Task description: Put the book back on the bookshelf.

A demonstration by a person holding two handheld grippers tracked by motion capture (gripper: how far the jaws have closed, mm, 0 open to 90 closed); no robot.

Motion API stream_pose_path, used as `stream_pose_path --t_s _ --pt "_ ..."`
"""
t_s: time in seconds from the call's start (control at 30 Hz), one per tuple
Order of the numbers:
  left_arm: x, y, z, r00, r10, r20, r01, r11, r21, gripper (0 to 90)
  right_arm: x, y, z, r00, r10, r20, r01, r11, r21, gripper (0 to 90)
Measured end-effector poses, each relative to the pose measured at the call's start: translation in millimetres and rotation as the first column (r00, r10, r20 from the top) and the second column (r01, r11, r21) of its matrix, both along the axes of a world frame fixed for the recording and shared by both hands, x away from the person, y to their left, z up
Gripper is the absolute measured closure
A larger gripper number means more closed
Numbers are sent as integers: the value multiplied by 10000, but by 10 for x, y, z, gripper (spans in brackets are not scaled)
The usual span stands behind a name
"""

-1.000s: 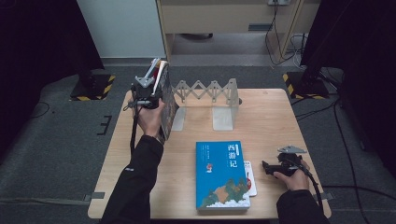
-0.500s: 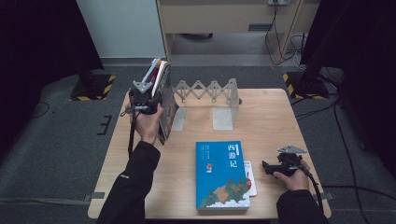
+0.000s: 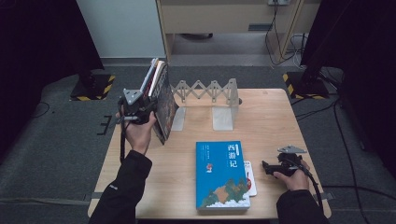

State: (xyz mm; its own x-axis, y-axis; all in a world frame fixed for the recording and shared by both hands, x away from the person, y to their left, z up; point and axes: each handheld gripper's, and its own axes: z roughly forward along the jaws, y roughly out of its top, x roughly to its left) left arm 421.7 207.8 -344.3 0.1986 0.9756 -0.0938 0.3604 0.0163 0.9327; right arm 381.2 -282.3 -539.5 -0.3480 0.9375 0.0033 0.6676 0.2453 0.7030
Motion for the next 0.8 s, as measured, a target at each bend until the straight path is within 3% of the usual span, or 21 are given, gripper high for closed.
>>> stream_pose_path --t_s 0.23,0.3,0.4,0.53,0.67,0.8 --pt "-196 24 -100 9963 -742 432 758 9964 -369 580 0 0 0 10000 2 -1 -2 10000 4 4" --pt "-291 34 -162 9912 -1198 571 1227 9911 -518 550 0 0 0 10000 2 -3 -2 10000 5 4" --pt "-352 44 -208 9877 -1450 594 1490 9862 -715 534 0 0 0 10000 1 -3 -1 10000 6 4" --pt "-489 72 -350 9816 -1865 400 1895 9773 -946 507 1 -1 0 10000 10 -4 -10 10000 13 3" --pt "-543 85 -454 9807 -1940 250 1955 9770 -856 482 1 -1 0 10000 4 -7 -4 10000 12 3" --pt "-566 64 -634 9753 -2201 -181 2183 9731 -737 464 1 1 1 10000 -38 -14 38 10000 60 10"
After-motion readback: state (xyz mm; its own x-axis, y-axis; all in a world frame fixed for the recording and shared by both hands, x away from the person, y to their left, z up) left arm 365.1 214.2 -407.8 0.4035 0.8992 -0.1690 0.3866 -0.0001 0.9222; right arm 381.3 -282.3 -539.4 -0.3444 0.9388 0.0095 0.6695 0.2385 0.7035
